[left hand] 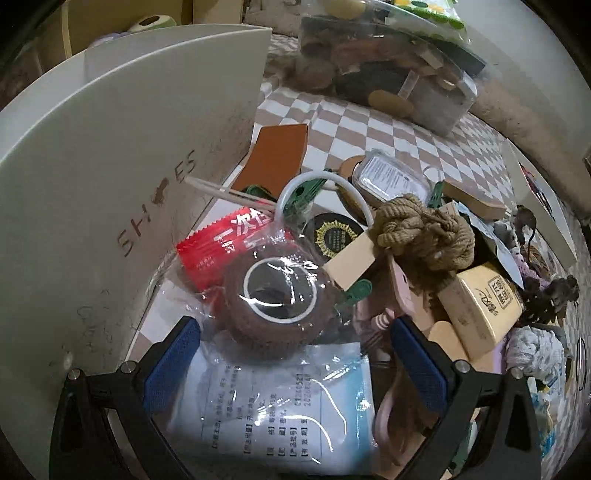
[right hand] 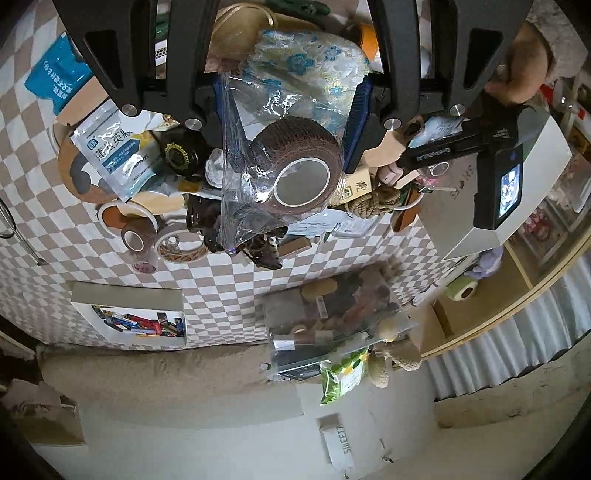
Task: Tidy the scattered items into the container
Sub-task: 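Lift the bagged brown tape roll with the right gripper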
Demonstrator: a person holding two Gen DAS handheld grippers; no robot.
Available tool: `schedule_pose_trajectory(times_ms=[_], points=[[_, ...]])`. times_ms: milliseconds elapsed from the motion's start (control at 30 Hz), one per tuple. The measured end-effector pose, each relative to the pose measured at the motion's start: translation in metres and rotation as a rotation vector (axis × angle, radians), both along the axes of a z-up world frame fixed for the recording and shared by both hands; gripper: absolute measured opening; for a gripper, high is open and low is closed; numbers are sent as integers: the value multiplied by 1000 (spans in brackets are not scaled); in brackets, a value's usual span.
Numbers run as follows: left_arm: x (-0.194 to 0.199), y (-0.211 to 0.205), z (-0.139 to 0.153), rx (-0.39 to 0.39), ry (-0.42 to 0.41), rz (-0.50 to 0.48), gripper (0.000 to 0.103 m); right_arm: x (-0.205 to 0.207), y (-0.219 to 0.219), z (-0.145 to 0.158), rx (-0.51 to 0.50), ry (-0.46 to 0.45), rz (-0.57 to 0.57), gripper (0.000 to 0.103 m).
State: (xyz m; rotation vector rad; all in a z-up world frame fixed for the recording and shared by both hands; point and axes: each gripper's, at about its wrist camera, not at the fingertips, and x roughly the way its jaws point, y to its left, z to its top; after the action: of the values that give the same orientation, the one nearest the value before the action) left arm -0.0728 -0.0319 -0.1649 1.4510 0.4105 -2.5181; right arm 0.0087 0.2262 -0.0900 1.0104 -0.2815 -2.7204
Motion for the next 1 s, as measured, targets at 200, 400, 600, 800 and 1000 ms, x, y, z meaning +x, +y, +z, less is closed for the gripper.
schedule_pose_trajectory(times_ms=[200, 400, 600, 800, 1000], points=[[3, -1, 3, 6, 40, -32, 82, 1, -1, 0, 9, 1, 4, 52], [4, 3, 8, -14, 73, -52, 55, 2, -2, 1, 10, 4, 3, 52], [8, 11, 19, -45, 117, -88, 46, 2, -2, 2, 11, 6, 4, 52], [18, 28, 42, -107, 224, -146, 42, 3, -2, 5, 18, 20, 0, 52], [25, 33, 59, -76, 285, -168, 42, 3, 1, 8, 21, 28, -13, 52]])
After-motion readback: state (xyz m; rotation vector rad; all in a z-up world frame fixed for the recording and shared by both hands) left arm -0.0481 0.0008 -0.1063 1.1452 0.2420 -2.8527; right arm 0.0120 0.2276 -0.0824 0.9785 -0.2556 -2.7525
